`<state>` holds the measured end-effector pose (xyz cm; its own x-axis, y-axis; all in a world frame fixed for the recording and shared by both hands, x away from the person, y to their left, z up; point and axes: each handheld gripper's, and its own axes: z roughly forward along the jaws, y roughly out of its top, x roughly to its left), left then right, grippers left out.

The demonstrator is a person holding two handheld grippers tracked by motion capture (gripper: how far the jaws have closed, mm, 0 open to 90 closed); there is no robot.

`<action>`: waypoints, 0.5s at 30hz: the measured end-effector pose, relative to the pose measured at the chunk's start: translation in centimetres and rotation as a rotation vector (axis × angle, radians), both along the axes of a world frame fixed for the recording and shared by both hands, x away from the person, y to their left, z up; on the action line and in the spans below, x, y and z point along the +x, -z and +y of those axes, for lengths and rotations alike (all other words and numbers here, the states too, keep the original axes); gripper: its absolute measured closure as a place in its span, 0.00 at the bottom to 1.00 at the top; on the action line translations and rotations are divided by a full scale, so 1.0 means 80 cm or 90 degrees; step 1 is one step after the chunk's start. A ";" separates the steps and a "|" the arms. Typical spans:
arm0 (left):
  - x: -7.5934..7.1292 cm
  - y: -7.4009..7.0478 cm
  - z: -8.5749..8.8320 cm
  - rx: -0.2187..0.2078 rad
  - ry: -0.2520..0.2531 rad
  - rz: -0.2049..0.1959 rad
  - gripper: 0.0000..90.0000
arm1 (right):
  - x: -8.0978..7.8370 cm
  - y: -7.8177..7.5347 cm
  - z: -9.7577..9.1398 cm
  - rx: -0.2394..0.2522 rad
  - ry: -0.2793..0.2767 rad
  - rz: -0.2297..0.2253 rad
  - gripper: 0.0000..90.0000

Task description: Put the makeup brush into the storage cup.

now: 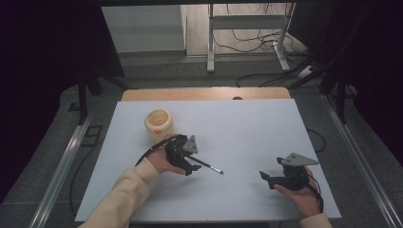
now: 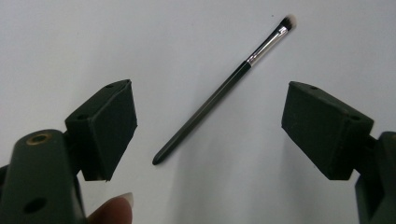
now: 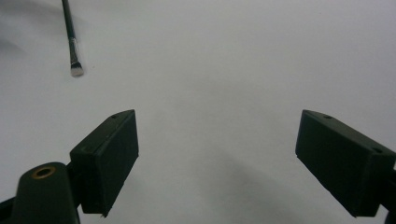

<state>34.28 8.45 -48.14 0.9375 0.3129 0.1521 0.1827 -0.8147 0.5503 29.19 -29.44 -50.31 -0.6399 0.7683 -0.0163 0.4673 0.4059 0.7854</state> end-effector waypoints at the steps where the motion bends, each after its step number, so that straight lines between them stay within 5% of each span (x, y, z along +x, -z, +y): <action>1: 0.000 0.000 0.000 0.000 0.000 0.000 0.20 | 0.000 0.000 0.000 0.000 0.000 0.000 0.15; 15: 0.007 0.008 -0.019 0.032 0.028 0.020 0.20 | 0.000 0.001 0.000 0.000 -0.001 0.002 0.15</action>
